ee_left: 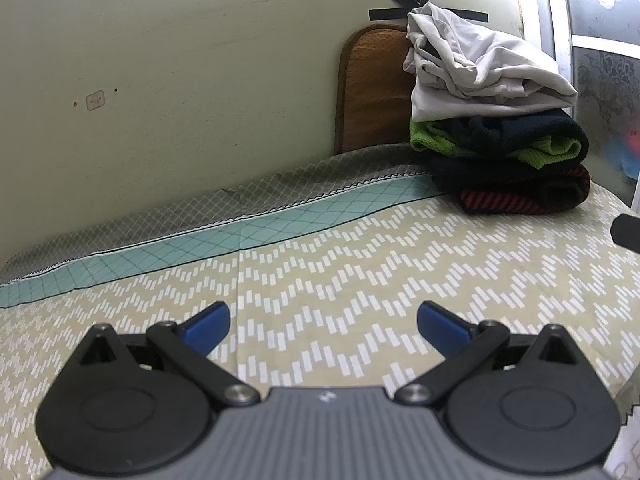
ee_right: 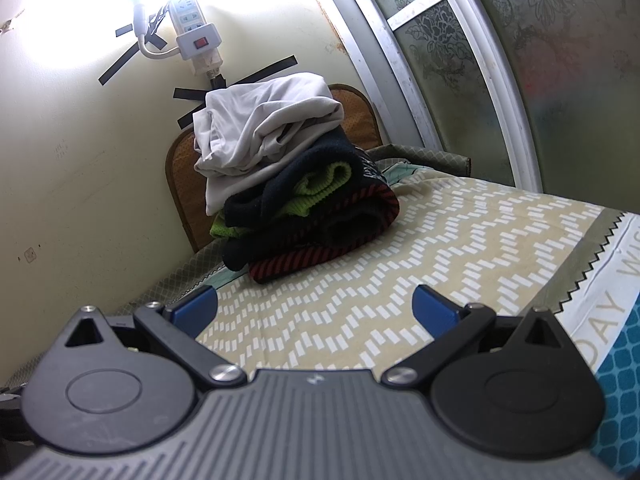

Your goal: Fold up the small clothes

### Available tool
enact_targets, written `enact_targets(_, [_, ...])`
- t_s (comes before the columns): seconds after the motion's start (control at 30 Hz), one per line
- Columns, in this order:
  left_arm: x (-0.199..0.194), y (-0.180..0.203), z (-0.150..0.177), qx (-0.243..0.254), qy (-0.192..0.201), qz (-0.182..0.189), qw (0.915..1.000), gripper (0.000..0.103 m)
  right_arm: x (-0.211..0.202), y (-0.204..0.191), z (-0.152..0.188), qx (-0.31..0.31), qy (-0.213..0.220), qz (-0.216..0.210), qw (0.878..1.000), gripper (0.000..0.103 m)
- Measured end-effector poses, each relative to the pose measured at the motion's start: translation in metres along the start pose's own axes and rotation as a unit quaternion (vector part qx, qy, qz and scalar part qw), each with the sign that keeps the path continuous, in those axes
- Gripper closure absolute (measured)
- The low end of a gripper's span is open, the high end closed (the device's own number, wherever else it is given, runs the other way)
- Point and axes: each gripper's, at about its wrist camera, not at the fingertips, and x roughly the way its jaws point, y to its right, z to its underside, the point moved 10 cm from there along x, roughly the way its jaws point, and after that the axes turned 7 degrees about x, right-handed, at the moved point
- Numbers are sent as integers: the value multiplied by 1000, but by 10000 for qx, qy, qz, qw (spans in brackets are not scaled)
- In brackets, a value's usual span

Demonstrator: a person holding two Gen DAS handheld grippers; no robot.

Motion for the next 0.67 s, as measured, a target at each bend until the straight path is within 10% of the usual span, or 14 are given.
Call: enact_targets(0.67, [7,2,4,-117,-197,264,9994,0,2,0,1,5,-47,14,10000,0])
